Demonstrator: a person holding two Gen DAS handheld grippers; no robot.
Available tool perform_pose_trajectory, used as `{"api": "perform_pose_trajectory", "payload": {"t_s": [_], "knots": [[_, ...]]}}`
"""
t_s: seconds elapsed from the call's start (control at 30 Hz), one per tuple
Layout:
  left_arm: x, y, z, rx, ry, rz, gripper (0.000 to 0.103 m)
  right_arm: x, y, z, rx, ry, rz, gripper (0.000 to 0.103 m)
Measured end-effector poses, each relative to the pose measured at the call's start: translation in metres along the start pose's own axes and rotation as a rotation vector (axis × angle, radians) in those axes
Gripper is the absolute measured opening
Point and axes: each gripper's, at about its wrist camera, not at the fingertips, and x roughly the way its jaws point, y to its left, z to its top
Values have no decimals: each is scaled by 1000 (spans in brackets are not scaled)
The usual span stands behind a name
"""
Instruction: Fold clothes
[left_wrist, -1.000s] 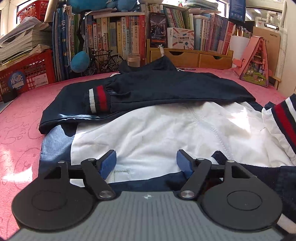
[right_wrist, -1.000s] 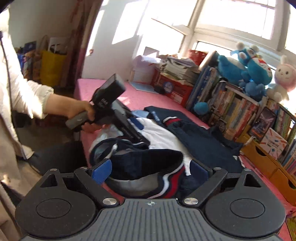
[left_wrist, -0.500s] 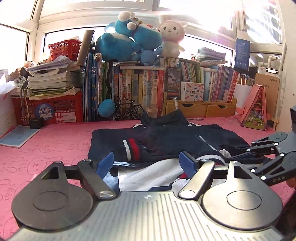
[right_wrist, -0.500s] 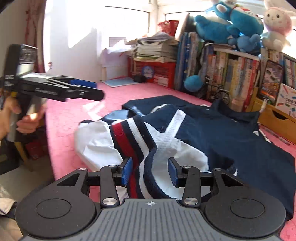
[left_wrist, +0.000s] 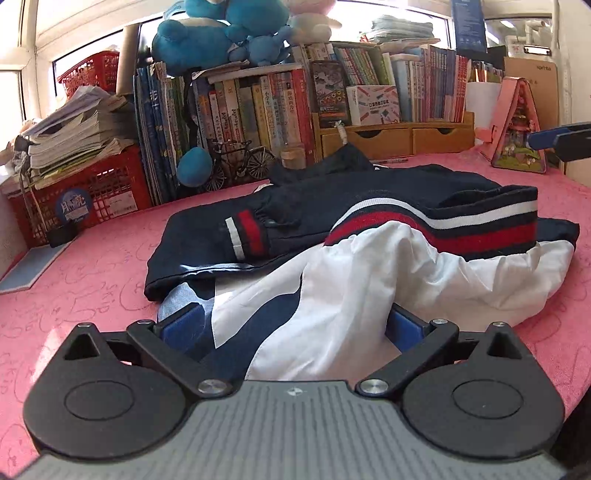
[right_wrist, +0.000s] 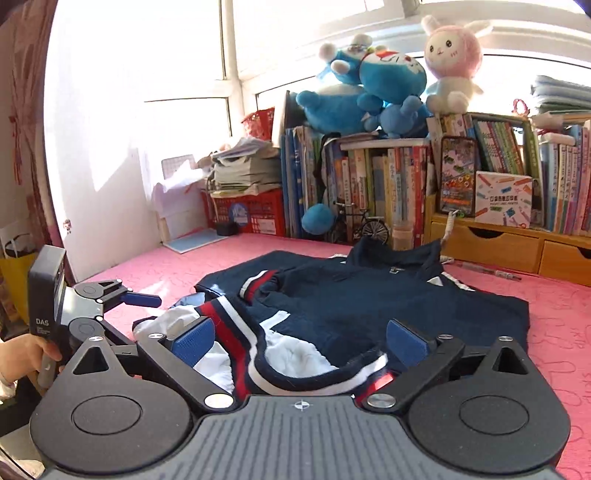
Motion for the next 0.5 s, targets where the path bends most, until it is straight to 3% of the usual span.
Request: {"api": "perform_pose_trajectory", "payload": {"t_s": [0.1, 0.2, 0.3, 0.33, 0.37, 0.4, 0.43, 0.5], "knots": [[2, 12, -2, -79, 22, -1, 103, 10, 1, -13, -222, 111, -199, 103], [-1, 12, -7, -89, 33, 3, 103, 42, 4, -30, -303, 205, -181, 103], [-3, 7, -9, -69, 40, 23, 103, 83, 1, -39, -266, 271, -179, 102], [-3, 5, -10, -65, 41, 31, 103, 95, -1, -40, -235, 292, -182, 88], [-3, 5, -10, -64, 42, 36, 103, 100, -5, -40, -160, 309, -171, 48], [-5, 5, -10, -63, 40, 41, 103, 99, -9, -37, -96, 298, -177, 34], [-6, 5, -9, -62, 37, 45, 103, 90, -11, -33, -63, 253, -218, 29], [-10, 6, -9, -62, 22, 39, 103, 62, -18, -25, -39, 139, -309, 27]]}}
